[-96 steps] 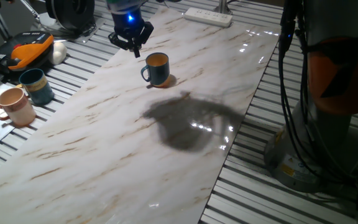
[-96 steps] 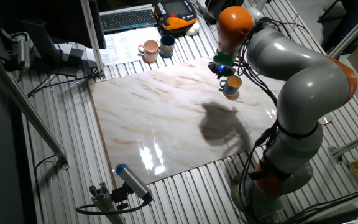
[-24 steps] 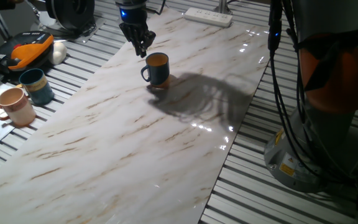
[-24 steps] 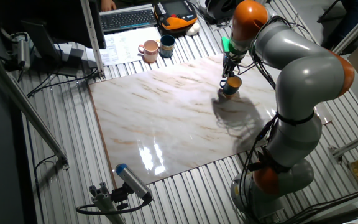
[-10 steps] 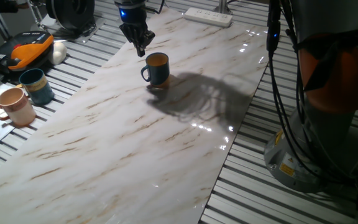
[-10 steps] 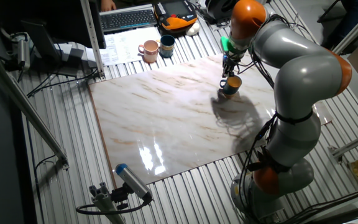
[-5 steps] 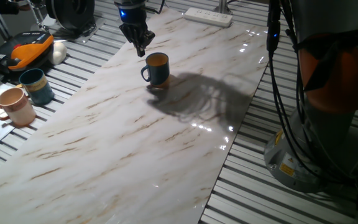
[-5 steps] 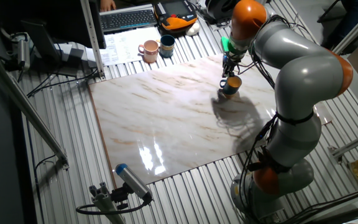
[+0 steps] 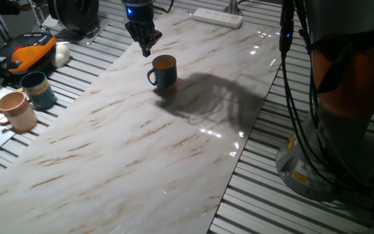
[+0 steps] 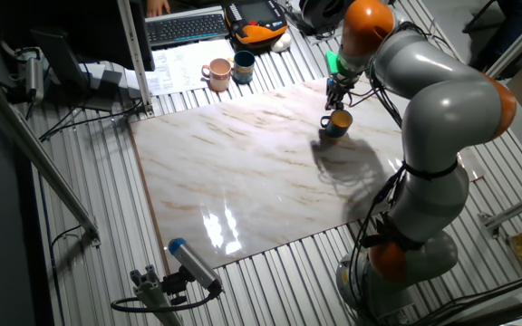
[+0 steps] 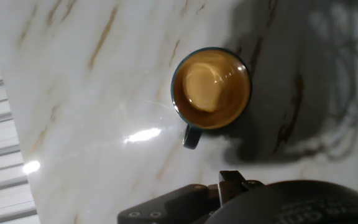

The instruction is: Pick up the cup

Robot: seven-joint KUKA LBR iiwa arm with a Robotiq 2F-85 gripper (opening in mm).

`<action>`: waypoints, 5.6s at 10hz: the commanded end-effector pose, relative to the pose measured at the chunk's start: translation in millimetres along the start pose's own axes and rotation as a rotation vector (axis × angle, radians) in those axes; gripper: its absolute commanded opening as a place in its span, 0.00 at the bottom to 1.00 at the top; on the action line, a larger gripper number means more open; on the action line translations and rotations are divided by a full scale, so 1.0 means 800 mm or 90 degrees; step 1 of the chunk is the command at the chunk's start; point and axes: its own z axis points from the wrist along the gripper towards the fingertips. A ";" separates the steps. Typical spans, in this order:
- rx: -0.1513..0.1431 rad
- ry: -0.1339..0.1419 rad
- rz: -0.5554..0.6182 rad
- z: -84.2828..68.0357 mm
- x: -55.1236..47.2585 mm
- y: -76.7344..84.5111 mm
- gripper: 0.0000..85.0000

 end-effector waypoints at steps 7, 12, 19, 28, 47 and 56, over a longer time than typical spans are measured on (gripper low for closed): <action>0.000 0.006 0.017 0.007 0.002 0.008 0.20; 0.010 0.005 0.050 0.007 0.004 0.019 0.60; 0.039 0.036 0.208 0.000 0.006 0.040 0.60; 0.118 -0.003 0.215 0.021 0.002 0.046 0.40; 0.019 -0.028 0.114 0.038 -0.006 0.037 0.40; 0.016 -0.016 0.123 0.074 -0.018 0.030 0.40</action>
